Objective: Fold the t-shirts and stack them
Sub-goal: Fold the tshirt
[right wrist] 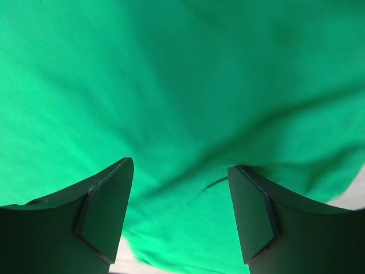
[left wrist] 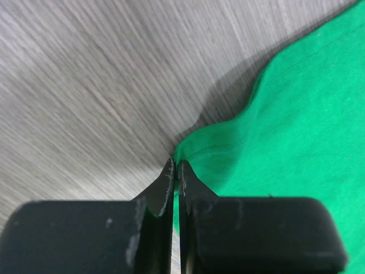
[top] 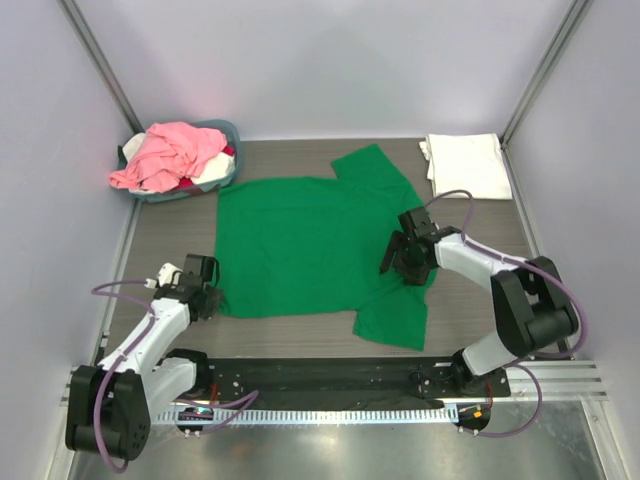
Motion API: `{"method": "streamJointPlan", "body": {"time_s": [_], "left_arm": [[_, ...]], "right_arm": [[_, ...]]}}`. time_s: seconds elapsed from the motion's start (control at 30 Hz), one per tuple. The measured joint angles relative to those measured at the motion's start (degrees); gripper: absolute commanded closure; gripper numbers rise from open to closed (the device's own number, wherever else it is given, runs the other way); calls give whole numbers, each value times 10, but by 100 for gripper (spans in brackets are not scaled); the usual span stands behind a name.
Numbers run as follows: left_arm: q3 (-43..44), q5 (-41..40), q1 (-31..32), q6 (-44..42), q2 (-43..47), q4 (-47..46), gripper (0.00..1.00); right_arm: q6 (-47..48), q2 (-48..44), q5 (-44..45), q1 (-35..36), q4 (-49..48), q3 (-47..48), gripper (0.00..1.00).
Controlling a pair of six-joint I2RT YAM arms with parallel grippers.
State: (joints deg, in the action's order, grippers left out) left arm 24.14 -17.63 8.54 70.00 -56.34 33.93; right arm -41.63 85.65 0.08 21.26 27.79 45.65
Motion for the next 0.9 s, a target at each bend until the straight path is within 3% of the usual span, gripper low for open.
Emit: {"method": "streamJointPlan", "body": {"time_s": [0.23,0.37,0.47,0.7,0.9], "left_arm": [[-8,10,-7,-3,4,-23,100],[-10,16,-10,-7,3,-37,100],[-12,20,-12,-12,3,-45,100],[-14,27,-12,-16,-2,-63,100],[-16,29,-12,-17,-3,-69,100]], "right_arm": [[39,124,-20,-21,-11,132,30],[60,140,-6,-28,-2,160,30],[56,96,33,-29,23,134,31],[-13,-164,85,-30,94,-23,35],[-58,-214,61,-21,133,-112,37]]}}
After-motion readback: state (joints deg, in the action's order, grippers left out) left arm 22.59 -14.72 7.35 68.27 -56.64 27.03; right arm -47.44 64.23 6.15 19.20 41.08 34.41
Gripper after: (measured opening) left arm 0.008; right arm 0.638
